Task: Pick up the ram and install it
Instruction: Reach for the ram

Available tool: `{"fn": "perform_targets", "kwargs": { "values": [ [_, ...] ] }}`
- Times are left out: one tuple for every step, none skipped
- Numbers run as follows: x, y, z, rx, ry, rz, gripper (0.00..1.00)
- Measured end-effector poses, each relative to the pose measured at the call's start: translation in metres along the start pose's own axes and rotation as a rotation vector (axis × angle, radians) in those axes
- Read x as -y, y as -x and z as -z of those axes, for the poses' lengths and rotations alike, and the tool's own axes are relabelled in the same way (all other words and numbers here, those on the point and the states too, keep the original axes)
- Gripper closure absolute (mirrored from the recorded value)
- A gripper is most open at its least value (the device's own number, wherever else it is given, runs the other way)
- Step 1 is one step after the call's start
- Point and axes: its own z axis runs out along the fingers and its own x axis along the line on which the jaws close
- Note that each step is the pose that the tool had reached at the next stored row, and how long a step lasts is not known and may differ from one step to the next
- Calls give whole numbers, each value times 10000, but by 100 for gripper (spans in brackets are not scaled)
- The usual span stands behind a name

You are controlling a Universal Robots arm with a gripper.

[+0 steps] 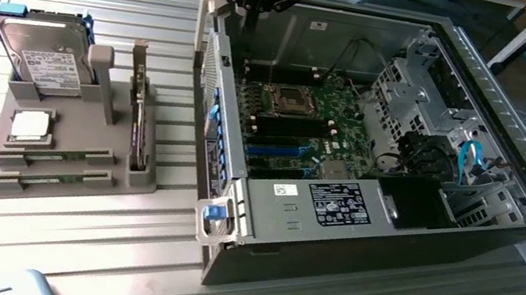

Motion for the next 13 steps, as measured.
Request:
{"fn": "perform_targets", "kwargs": {
  "values": [
    [2,-26,1,0,0,1,90],
    [3,-36,1,0,0,1,90],
    [4,-56,2,-1,0,1,90],
    [5,-67,2,0,0,1,90],
    [6,-84,3,-1,-1,1,90],
    [8,-103,3,-1,-1,1,90],
    [9,-118,3,0,0,1,90],
    [10,-133,4,-1,-1,1,90],
    [11,-149,4,0,0,1,90],
    [12,-160,5,0,0,1,90],
    [13,-176,5,0,0,0,90],
    [14,-188,6,-1,0,1,90],
    [15,-199,5,0,0,0,90]
  ]
}}
